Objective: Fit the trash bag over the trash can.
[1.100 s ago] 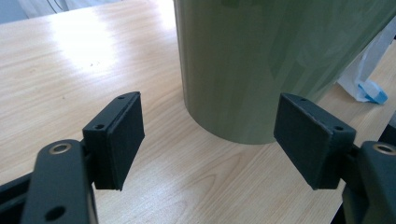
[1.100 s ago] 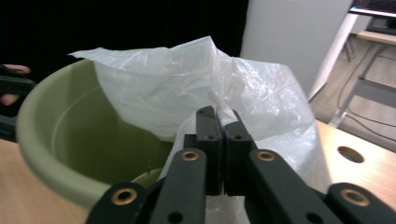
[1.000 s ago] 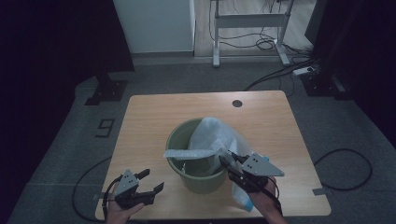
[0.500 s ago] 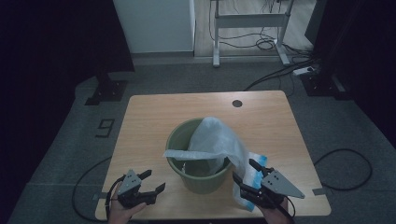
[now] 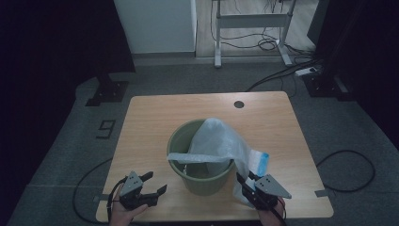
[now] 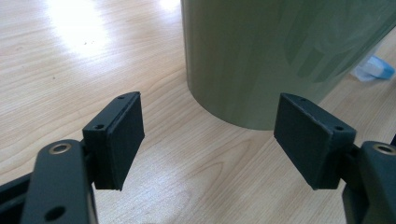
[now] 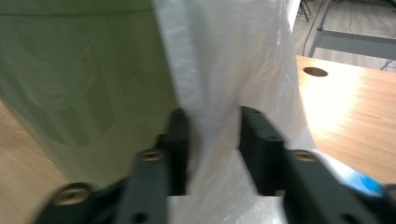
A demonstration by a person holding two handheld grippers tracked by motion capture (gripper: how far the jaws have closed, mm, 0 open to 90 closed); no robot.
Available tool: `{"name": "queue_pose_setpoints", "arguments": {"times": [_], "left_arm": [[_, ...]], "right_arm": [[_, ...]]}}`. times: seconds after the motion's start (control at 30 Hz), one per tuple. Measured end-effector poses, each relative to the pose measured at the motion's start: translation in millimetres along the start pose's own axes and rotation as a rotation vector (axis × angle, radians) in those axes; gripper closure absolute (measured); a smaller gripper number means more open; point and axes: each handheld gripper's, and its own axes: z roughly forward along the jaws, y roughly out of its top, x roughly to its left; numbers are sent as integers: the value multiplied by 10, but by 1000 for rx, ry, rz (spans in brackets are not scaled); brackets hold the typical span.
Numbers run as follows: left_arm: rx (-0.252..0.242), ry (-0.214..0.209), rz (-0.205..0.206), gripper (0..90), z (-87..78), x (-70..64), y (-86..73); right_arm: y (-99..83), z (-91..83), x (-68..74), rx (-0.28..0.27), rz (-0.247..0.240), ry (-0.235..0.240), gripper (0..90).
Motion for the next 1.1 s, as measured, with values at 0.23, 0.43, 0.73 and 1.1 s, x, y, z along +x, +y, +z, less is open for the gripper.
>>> {"name": "queue_pose_setpoints", "arguments": {"times": [0.23,0.43,0.73,1.1], "left_arm": [[-3,4,2,239,-8,1,5],[-6,8,6,240,-7,-8,16],[-31,4,-7,239,-74,-7,59],[-108,9,-35,236,-340,-107,311]], "right_arm": [[131,-107,-123,-47,-18,-102,888],[448,-274,-280,-145,-25,-160,889],[1076,-420,-254,-288,-87,-151,888],[1336,-172,270,-287,-203,13,888]]}}
